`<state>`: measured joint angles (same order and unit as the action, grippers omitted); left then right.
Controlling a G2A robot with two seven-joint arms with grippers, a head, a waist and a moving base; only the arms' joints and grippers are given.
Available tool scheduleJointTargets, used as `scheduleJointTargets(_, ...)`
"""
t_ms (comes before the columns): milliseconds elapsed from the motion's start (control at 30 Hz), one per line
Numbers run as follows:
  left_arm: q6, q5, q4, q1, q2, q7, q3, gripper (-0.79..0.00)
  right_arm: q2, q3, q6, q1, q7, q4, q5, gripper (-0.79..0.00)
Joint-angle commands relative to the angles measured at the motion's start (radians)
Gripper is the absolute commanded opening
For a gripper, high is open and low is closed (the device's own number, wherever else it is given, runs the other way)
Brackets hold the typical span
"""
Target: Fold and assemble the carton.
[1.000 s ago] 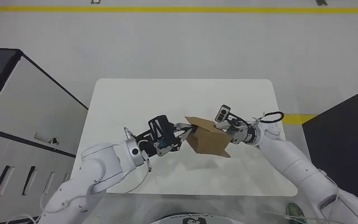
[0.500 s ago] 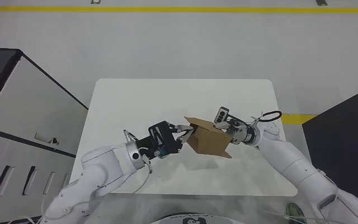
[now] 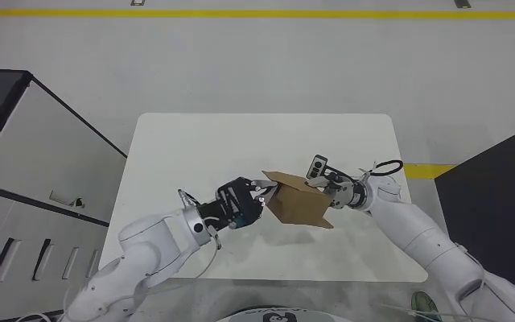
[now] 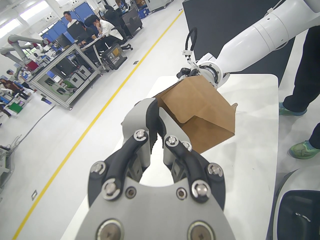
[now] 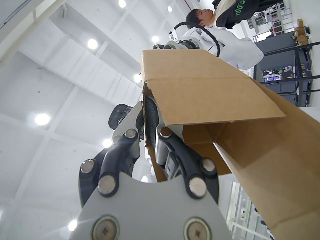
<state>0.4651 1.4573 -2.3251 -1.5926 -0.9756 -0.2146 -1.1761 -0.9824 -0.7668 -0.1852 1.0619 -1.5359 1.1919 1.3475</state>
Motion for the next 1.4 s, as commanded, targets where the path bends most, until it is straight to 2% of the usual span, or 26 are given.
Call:
scheduleJointTargets(0, 0.003, 0.006, 0.002, -0.001, -0.001, 0.006, 0.003, -0.785, 0.000, 0.001, -0.001, 0.000, 0.000, 0.002, 0.000, -0.785)
scheduleJointTargets(867, 0.031, 0.072, -0.003, 0.031, -0.014, 0.002, 0.082, -0.785, 0.001, 0.013, 0.006, 0.002, 0.000, 0.031, 0.010, -0.785)
scheduleJointTargets(1367, 0.029, 0.083, -0.007, 0.026, -0.017, -0.019, 0.074, -0.785, 0.002, 0.004, 0.010, 0.004, 0.000, 0.023, 0.042, -0.785)
